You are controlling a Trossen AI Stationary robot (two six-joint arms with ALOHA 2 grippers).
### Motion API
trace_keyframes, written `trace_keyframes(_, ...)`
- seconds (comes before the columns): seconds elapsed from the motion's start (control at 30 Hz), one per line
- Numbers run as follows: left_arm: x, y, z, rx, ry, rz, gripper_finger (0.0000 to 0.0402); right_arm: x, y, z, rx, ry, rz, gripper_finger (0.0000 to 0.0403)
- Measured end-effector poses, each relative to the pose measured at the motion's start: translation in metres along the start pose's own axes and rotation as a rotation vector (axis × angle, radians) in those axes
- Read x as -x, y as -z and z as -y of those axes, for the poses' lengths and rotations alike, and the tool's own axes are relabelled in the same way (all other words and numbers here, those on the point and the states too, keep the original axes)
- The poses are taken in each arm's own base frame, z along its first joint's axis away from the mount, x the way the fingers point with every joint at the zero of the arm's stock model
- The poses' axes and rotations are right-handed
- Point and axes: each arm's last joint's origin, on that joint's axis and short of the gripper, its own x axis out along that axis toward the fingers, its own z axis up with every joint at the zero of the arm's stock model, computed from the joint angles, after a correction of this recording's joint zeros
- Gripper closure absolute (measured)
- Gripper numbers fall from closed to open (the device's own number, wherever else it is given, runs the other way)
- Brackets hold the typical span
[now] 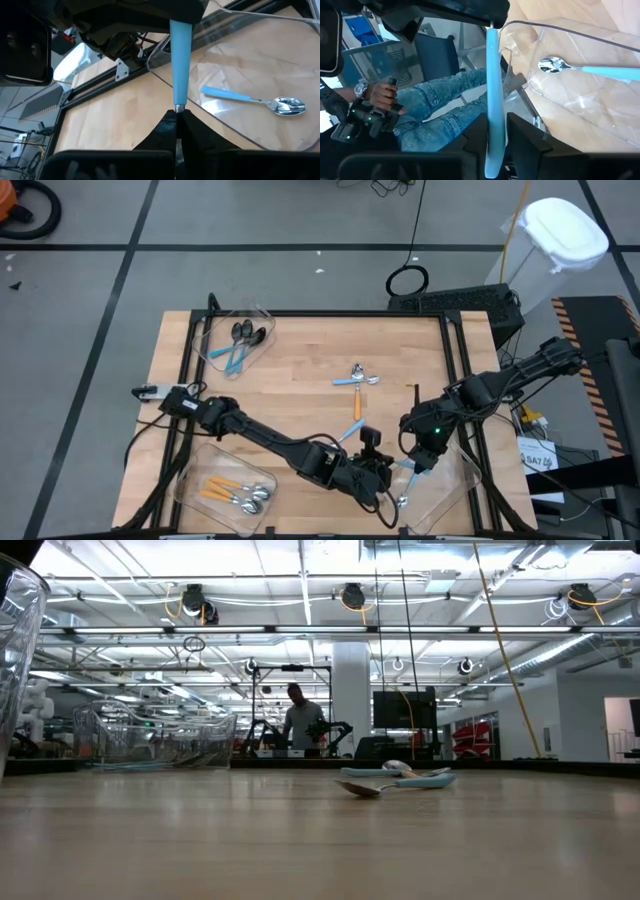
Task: Sort silverware by color (type)
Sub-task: Put the light blue spoon into the bottom right transparent bin
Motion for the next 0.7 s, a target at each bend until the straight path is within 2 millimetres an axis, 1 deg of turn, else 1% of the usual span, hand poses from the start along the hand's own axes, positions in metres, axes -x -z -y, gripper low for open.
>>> trace_keyframes(0.27,0.0,0.0,0.001,0.094,-0.002,0.001,0.04,0.008,0.003,0.002,0.029,0.008,0.079,0.0299)
trace_keyframes(0.43,0.001,-0.001,0.001,0.155,-0.002,0.003,0.0401,0.012,0.007,0.007,0.06,0.045,0.078,0.028)
trace_keyframes(0.7,0.001,-0.001,0.002,0.306,0.005,0.004,0.04,0.019,0.013,0.011,0.215,0.059,0.074,0.0259)
